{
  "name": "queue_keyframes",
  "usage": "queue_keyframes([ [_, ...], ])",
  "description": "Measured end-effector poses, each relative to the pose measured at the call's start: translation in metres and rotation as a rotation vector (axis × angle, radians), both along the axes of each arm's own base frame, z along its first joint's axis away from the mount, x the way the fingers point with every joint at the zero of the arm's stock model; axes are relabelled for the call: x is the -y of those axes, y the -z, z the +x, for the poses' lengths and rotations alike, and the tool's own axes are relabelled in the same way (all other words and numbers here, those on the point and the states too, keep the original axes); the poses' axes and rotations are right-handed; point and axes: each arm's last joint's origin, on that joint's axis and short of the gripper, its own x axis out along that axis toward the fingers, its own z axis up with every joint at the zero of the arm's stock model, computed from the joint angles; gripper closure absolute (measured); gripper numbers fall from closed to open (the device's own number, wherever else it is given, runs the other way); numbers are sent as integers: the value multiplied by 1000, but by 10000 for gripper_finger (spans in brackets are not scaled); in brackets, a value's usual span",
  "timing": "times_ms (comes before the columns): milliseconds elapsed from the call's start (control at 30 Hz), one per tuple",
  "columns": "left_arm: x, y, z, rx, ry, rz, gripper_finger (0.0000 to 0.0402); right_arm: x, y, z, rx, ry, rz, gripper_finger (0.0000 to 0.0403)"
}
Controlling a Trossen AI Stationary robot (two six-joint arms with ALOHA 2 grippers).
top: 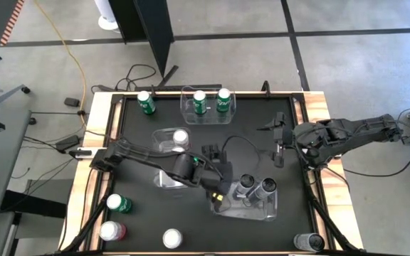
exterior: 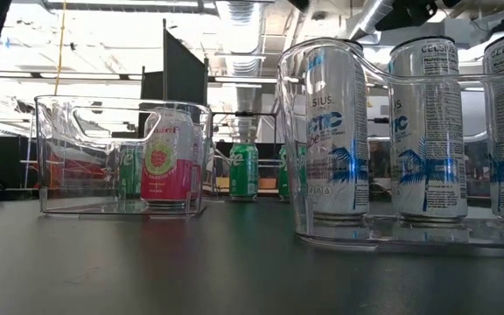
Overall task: Sort soda cans
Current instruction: Put the green soda can into the top transparent bin
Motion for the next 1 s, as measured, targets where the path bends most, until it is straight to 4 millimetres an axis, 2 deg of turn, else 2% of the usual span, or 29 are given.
queue_keyframes([
  [100,-11,-22,-16,62,-104,70,81,0,0,0,0,0,-1,23],
  [233,-40,-51,-43,131,-266,130,81,0,0,0,-2,-4,-7,23],
  [333,-66,-63,-62,166,-370,128,81,0,0,0,-3,-11,-18,23],
  [400,-85,-63,-72,170,-434,116,82,0,0,0,-1,-14,-22,23],
  [567,-147,-43,-102,149,-620,75,100,0,0,0,-4,-24,-42,23],
  [833,-255,-11,-177,278,-901,-210,120,-4,-1,0,-5,-55,-61,23],
  [1000,-310,22,-219,219,-1104,-383,111,-8,0,1,-8,-83,-69,23],
])
